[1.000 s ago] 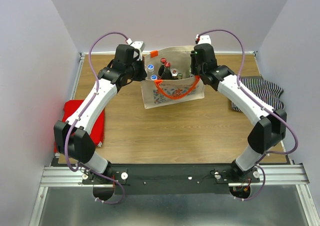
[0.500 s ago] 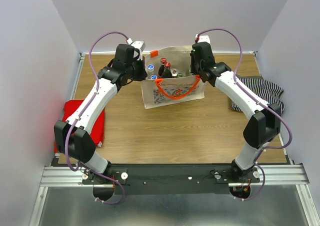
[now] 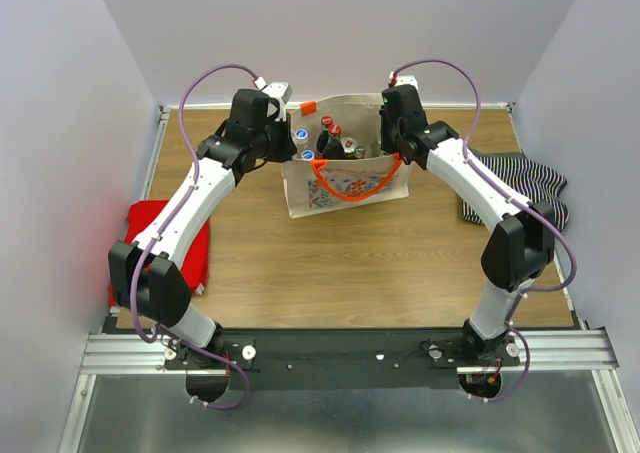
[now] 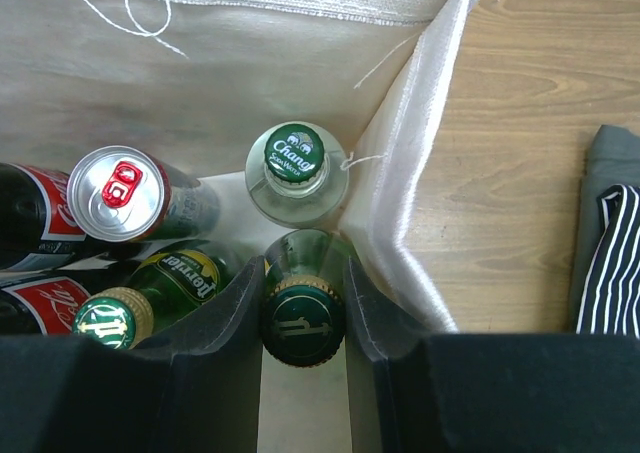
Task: Place the beverage into the canvas bag
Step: Place the drink in the canvas bag.
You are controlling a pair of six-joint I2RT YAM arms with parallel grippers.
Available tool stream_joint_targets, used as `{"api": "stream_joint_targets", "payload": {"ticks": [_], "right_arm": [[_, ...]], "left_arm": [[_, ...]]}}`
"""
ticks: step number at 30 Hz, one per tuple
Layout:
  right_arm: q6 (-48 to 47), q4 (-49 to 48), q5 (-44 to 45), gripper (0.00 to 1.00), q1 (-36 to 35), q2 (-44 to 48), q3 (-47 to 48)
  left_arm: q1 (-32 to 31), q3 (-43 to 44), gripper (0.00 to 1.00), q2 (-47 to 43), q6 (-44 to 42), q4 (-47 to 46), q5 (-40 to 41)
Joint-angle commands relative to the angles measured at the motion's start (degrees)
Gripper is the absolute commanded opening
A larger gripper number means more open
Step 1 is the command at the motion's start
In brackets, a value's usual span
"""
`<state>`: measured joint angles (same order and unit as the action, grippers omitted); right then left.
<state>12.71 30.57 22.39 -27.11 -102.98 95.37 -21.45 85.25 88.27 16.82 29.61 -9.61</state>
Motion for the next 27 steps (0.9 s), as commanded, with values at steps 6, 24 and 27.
{"api": "stream_joint_targets", "payload": {"ticks": [6, 24, 27], "right_arm": [[1.0, 3.2, 0.5, 0.01, 1.0, -3.6, 1.5], [2.5, 6.8, 1.9, 0.01, 1.0, -5.4, 3.0], [2.7, 7.1, 2.0, 0.10, 0.9, -5.2, 3.1]], "left_arm": [[0.1, -0.9, 0.00, -1.4, -0.1, -1.4, -1.1], [0.2, -0.7, 0.00, -1.3, -0.2, -1.7, -1.2], [0.2, -0.7, 0.00, -1.3, -0.3, -1.7, -1.1]]}}
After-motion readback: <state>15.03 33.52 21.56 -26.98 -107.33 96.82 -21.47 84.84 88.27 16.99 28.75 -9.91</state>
